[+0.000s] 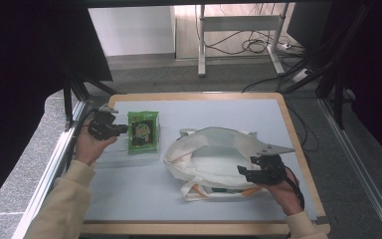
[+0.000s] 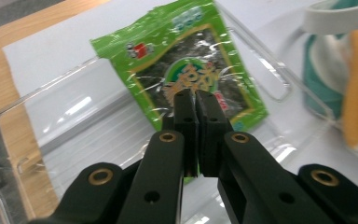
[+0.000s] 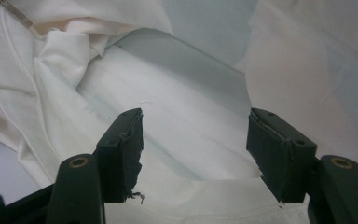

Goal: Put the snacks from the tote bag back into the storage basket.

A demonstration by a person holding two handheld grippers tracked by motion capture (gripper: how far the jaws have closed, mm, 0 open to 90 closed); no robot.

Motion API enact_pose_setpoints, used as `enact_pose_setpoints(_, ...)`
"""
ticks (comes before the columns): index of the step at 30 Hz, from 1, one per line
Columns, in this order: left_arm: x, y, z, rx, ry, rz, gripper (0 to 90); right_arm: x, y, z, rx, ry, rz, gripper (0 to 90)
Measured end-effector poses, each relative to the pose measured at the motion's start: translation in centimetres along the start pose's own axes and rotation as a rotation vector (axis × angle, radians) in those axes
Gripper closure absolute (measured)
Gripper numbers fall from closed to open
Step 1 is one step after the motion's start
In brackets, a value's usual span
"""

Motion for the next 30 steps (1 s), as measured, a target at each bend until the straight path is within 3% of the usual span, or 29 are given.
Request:
enact_pose_setpoints(10,2.6,-1.2,1.2,0.043,-0.074,-0.024,86.2,0.1,0.1,0.2,0.007,-0.004,-0.002,36.5)
enact_pose_setpoints(20,4.4,-2.3,1.7,0.082,-0.118,-0.053,82.8,0.2,0.1,0.4,0.010,-0.006,-0.001,36.5)
enact_pose_setpoints(26,5.9,-3.3,2.2,0.126,-0.146,-0.084,68.9,0.2,0.1,0.4,0.017,-0.005,-0.004,36.5)
enact_pose_setpoints(30,6.9,-4.0,2.5,0.132,-0.159,-0.086,54.3,0.1,0.0,0.6,0.014,-0.002,-0.003,36.3)
Point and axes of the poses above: each handheld gripper's, and its own axes: z roughly backward along the jaws, y roughly out of its top, x roughly to its right, the point moved 7 cm from there along -z, roughly forward along the jaws, and after that the axes turned 13 degrees about z, right-handed, at the moved point
